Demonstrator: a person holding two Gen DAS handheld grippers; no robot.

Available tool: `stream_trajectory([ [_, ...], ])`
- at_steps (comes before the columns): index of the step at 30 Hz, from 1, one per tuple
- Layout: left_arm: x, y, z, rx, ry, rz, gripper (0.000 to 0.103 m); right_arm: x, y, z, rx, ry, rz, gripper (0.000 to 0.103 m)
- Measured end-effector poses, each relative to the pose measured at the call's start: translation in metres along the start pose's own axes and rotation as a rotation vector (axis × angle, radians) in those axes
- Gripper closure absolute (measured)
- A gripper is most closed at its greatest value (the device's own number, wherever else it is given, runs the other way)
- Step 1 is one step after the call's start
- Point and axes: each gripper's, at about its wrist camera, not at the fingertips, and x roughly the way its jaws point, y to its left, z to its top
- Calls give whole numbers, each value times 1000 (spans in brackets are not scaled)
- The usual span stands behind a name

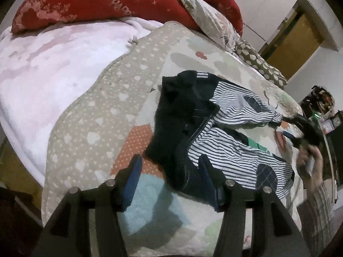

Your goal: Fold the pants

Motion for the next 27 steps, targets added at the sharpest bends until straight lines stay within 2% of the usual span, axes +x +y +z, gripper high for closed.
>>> stream_trajectory([
  [3,7,5,-2,-21,27,-8,50,36,-3,16,108,22,42,40],
  [4,10,7,-3,-33,39,-14,50,37,-4,18,138,2,71,50],
  [5,12,8,-4,-40,46,-18,50,38,-6,20,169,-8,124,86],
  [6,13,8,-5,-44,50,-21,50,40,-7,22,191,21,170,87],
  [7,15,7,-6,-44,51,-23,50,37,-7,20,196,19,181,87],
  [10,17,1,-8,-33,58,-34,50,12,-2,14,129,-29,150,88],
  [15,11,-15,-14,10,57,-61,50,-27,-15,-7,125,-69,123,88],
  [19,7,-23,-18,26,63,-68,46,-31,-31,-21,114,-66,68,87],
  [23,-1,-32,-24,49,56,-71,46,-30,-48,-31,117,-58,5,83],
  [27,-3,-38,-28,63,62,-74,45,-52,-47,-48,38,-91,-22,82],
])
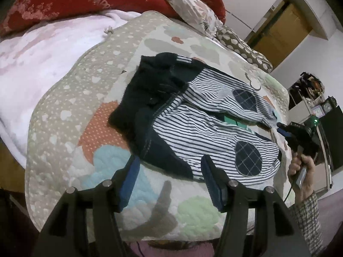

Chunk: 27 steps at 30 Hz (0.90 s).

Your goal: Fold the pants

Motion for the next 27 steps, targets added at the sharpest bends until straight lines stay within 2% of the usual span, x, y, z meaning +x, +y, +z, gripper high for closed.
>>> stream_trajectory([
  [2,3,-5,-2,3,14,-5,44,-15,0,-10,-48,-25,-39,82],
  [4,6,-10,-4,9,25,-11,44,-26,-7,-18,-58,-31,-42,78],
  [6,7,-18,-7,23,35,-15,44,-35,-17,-28,-32,-23,7,52],
  [9,9,-29,-10,47,47,-7,44,-42,-24,-50,-17,-5,82,41],
  [11,9,-35,-12,59,52,2,44,-40,-23,-66,-38,15,65,41],
  [12,8,-38,-13,64,54,8,44,-36,-22,-76,-58,30,67,41],
  [13,8,-42,-13,69,56,15,44,-34,-20,-83,-78,41,76,47],
  [14,7,-44,-13,72,57,23,44,-32,-16,-89,-108,51,86,81],
  [15,7,-47,-14,76,57,31,44,-30,-14,-92,-128,66,91,87],
  [19,4,-56,-15,88,52,49,44,-36,-26,-84,-74,37,101,87],
  [22,7,-62,-17,99,59,60,44,-42,-40,-80,-36,-6,27,85],
  [23,8,-65,-18,103,65,60,44,-45,-44,-81,-16,-19,12,81],
  [25,10,-70,-18,112,71,56,44,-57,-50,-85,26,-64,11,62],
  [26,11,-73,-18,119,73,52,44,-67,-51,-88,50,-101,0,47],
  [27,12,-76,-18,123,74,48,44,-79,-50,-94,75,-152,-4,39],
])
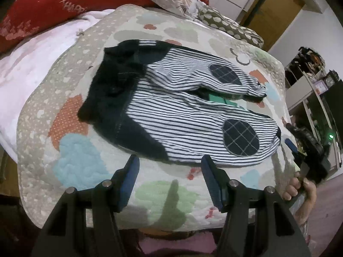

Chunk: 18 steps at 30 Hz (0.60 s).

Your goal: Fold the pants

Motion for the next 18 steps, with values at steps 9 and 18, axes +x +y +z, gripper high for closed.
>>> stream_trajectory([
  [9,-14,-31,11,68,-34,-86,44,-54,72,-78,-126,-58,-151,38],
  [18,-63,-48,35,250,-148,-79,32,-71,110,-135,-338,-24,-206,35],
])
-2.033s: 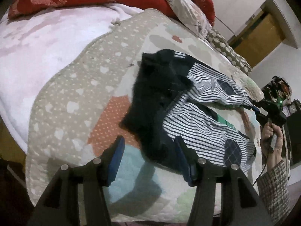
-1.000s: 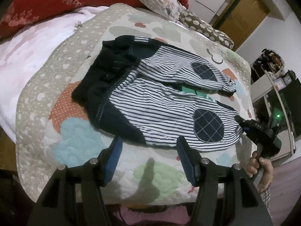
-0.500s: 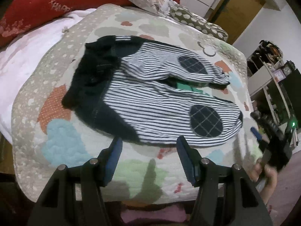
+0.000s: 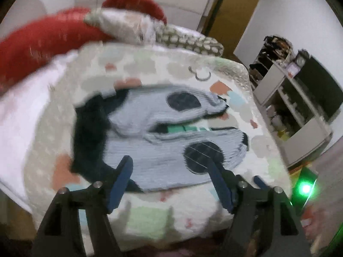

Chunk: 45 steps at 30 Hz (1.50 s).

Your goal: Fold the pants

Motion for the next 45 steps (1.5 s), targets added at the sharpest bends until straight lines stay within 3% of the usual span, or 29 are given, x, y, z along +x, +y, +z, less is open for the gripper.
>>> stream_trajectory([
  [2,-12,5,-3,7,-64,32,27,2,5,2,-30,5,-23,35],
  [4,-18,13,-7,-50,-119,60,23,-1,6,2,-35,-1,-12,35],
  [7,-17,24,-13,-143,-137,80,23,-1,8,2,-62,-5,-12,34],
  [17,-8,7,-40,-182,-86,200,23,5,-9,-10,-84,61,73,31],
  [22,-2,-13,-52,-137,-33,209,23,-2,-19,-13,-75,48,106,31],
  [29,-7,-40,-62,-40,-40,265,23,-14,-30,-17,-49,29,127,28],
  [36,5,-44,-64,-4,-6,267,23,-14,-25,-21,-68,38,138,28],
  [45,36,-28,-63,-36,68,262,23,14,-21,-24,-84,112,117,27],
])
